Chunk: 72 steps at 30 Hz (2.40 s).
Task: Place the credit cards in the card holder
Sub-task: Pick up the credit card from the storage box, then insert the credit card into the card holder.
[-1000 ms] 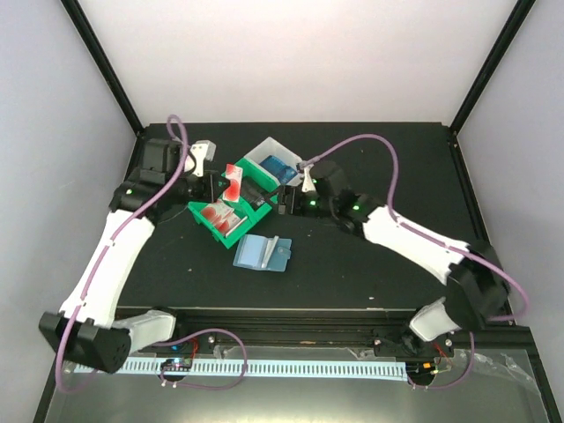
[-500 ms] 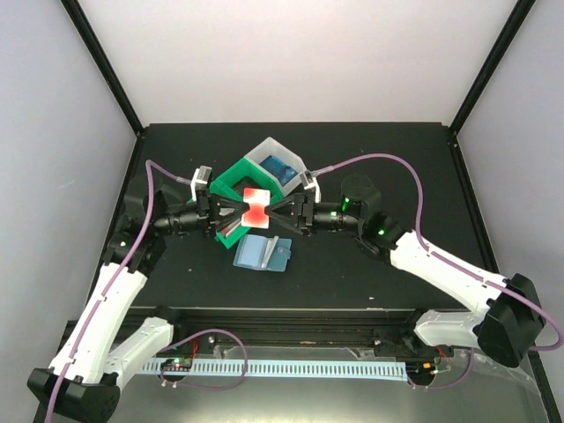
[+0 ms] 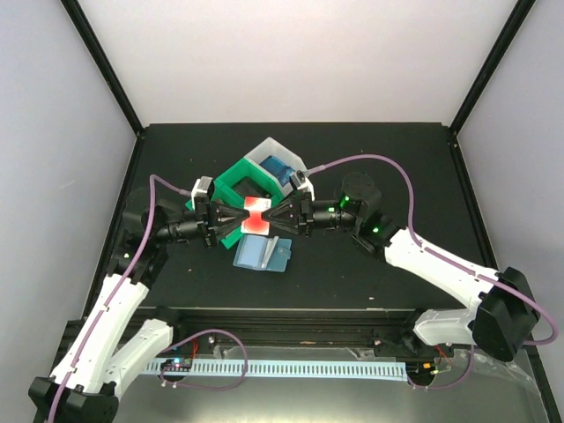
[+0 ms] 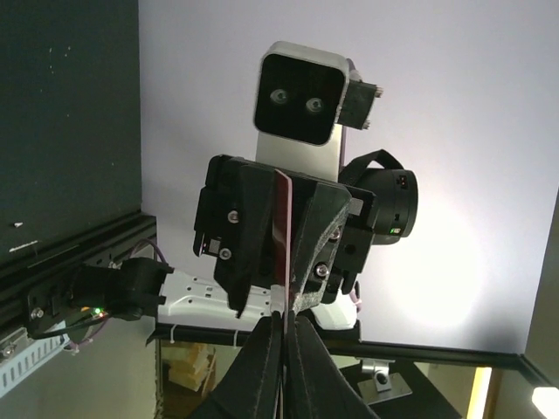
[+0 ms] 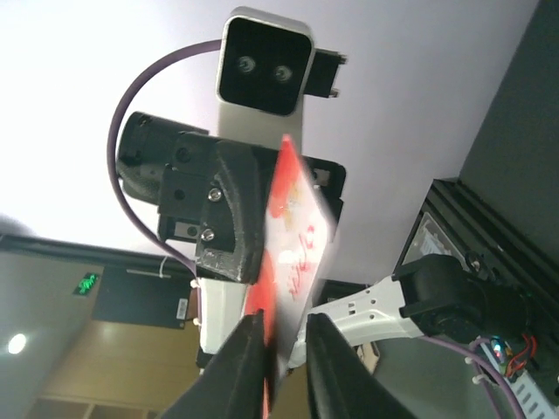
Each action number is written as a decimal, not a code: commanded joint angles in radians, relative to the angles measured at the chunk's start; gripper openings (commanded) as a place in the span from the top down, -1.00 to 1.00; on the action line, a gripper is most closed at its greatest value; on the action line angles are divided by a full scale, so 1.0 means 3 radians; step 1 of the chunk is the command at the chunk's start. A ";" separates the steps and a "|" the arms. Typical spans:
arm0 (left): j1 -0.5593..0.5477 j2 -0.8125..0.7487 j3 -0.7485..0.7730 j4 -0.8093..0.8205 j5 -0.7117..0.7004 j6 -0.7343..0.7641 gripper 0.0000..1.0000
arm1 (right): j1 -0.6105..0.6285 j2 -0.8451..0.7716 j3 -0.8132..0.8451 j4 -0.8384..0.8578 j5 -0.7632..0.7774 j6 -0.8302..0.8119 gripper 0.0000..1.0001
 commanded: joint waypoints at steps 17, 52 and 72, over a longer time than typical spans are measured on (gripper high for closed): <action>-0.0032 -0.0123 -0.0001 -0.2260 -0.2089 0.2919 -0.27 | 0.0006 0.0206 -0.0084 -0.1493 0.0850 -0.1074 0.98; -0.0642 0.1562 -0.0946 -0.0235 -0.2768 0.3095 -0.02 | -0.0039 0.1444 -0.0193 -0.1830 0.2049 -0.1512 0.98; -0.1026 0.1742 -0.0891 -0.0017 -0.2851 0.2988 0.06 | -0.0333 0.1068 -0.0436 -0.1365 0.0924 -0.2163 0.98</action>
